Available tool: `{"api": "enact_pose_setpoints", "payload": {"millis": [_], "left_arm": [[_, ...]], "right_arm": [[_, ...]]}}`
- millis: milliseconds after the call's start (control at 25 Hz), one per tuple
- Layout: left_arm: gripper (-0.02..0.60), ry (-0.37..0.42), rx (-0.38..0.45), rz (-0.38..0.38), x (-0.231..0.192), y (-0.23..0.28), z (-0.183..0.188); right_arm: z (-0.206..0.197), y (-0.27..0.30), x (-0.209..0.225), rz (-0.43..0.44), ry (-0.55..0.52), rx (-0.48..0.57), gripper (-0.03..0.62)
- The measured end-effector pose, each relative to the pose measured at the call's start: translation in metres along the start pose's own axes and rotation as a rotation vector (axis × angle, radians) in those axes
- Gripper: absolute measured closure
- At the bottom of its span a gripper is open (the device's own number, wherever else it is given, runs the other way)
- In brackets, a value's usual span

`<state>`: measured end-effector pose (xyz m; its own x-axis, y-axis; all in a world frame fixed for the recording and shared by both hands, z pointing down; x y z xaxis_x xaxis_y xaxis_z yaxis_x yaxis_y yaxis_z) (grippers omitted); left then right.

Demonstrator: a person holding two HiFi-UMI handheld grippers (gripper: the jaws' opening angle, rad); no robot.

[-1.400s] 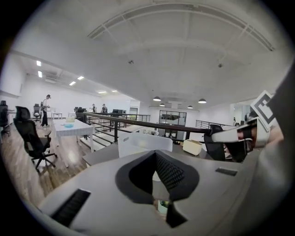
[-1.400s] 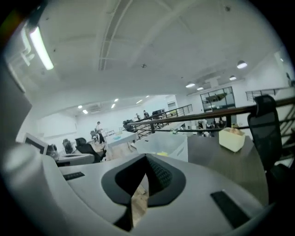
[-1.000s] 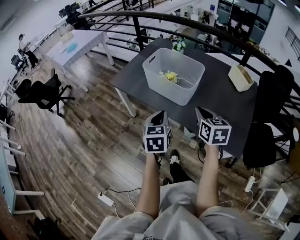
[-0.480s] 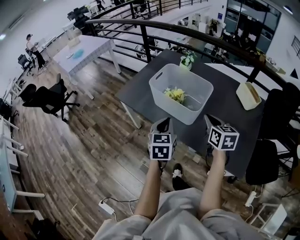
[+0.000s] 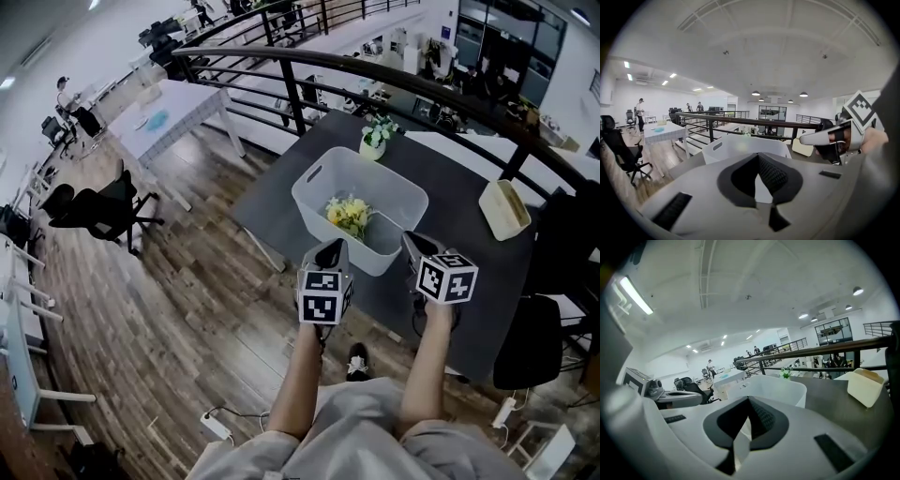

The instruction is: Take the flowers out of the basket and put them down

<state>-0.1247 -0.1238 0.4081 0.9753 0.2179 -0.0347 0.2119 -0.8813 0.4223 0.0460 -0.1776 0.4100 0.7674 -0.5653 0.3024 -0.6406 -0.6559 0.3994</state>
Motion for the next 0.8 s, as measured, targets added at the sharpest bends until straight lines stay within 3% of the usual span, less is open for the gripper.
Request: {"api": "enact_pose_setpoints", "payload": {"millis": [320, 600, 800], "left_arm": [[0.555, -0.006, -0.031, 0.043, -0.017, 0.033, 0.007], [0.555, -0.012, -0.038, 0.040, -0.025, 0.054, 0.006], [0.555, -0.029, -0.040, 0.024, -0.042, 0.072, 0.013]], "right_arm": [[0.002, 0.023, 0.018, 0.076, 0.013, 0.010, 0.577], [0.011, 0.033, 0.036, 0.092, 0.024, 0.042, 0.577], [0.025, 0.051, 0.030, 0.082, -0.022, -0.001, 0.577]]}}
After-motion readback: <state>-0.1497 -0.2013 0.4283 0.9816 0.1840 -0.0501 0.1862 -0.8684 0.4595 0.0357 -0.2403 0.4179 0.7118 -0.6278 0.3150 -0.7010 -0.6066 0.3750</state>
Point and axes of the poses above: the fingertips, and each gripper's own axes: y forward along the fingers, x to its right, z out of its top, the point moved 4 cm from there along -y, backward along the fingers, and after that the axes turned 3 degrees about -x, right-handed, at the moved point
